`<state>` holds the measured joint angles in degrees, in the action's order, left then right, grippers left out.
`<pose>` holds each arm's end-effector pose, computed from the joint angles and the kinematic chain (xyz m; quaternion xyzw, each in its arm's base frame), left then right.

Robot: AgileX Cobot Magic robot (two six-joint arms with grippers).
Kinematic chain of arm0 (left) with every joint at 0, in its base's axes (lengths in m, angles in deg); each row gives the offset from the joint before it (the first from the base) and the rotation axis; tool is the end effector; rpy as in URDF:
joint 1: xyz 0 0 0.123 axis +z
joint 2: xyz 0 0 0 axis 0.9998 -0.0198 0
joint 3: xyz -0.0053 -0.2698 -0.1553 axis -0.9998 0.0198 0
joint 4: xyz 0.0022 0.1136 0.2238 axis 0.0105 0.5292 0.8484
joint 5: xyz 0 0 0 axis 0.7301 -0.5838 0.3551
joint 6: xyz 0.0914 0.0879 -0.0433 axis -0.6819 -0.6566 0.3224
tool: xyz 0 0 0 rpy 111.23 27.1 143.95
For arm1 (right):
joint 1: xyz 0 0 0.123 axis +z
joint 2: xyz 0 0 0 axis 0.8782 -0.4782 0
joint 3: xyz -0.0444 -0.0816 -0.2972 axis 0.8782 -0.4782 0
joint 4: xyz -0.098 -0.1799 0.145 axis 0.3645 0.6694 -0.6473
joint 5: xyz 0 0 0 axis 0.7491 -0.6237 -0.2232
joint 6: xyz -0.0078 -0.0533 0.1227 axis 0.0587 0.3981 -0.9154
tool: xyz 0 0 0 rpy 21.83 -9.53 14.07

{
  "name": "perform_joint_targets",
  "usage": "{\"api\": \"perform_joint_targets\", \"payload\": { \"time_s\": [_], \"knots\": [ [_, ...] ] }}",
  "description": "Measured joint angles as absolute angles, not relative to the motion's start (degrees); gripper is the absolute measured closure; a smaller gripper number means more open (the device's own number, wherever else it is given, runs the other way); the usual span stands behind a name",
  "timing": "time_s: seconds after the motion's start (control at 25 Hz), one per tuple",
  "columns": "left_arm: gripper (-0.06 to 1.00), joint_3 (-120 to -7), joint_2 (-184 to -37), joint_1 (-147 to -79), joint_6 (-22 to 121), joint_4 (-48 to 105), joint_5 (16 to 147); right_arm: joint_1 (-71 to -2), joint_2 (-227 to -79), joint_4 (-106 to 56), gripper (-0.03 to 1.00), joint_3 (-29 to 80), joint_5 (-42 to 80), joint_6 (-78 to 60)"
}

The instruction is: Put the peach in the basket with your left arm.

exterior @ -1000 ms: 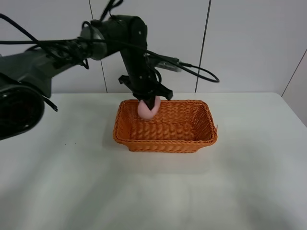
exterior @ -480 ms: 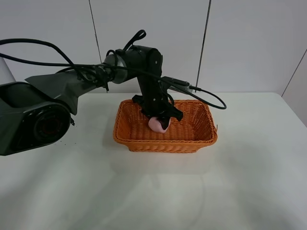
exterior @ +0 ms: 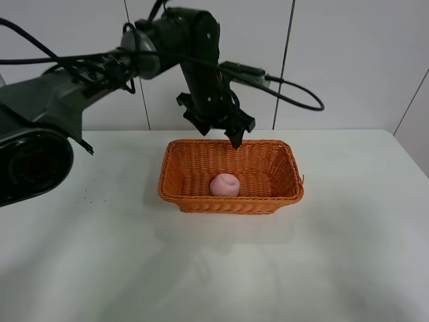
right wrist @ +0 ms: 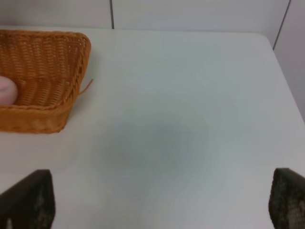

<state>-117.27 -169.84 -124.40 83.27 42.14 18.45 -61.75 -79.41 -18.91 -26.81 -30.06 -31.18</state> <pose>0.4467 -0.3191 0.2515 0.2957 0.9228 -0.0753 0.2350 0.0087 0.0037 0.2594 -0.0040 0.8429 0.0110 0.5380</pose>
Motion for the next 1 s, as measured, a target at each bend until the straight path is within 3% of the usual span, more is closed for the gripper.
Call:
{"api": "perform_joint_targets", "payload": {
  "time_s": [0.32,0.84,1.0],
  "knots": [
    [0.17,-117.23,-168.70,-117.79,83.27,42.14,18.39,-61.75,-79.41,-18.91,0.27,-26.81,-30.06,-31.18],
    [0.17,-109.72,-168.70,-93.13,82.40,42.14,18.44,-61.75,-79.41,-18.91,0.27,-26.81,-30.06,-31.18],
    [0.17,-109.33,-168.70,-89.17,82.40,40.54,18.44,-61.75,-79.41,-18.91,0.27,-26.81,-30.06,-31.18]
  ]
}}
